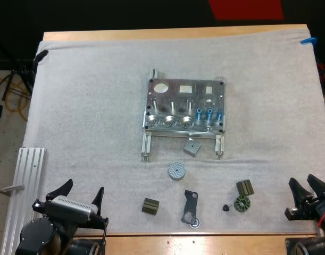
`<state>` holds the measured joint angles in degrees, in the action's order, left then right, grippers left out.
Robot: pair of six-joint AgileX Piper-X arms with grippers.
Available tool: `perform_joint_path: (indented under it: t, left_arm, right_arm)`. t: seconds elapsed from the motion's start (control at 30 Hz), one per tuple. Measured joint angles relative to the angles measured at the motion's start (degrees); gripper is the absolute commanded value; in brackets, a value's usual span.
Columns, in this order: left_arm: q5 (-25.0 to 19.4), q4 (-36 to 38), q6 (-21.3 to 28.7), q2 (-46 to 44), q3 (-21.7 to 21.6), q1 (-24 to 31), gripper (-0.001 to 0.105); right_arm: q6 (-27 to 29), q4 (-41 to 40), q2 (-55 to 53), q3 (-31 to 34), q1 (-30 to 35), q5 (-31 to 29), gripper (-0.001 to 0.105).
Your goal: Load cells from right to left
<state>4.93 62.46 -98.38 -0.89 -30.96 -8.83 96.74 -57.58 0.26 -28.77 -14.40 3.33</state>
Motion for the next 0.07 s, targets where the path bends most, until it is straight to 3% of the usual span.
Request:
perform_joint_path:
  t: [0.07]
  left_arm:
    - [0.00, 0.00, 0.00, 0.00, 0.00, 0.00, 0.071]
  right_arm:
    - [0.13, 0.00, -0.38, 0.00, 0.00, 0.00, 0.047]
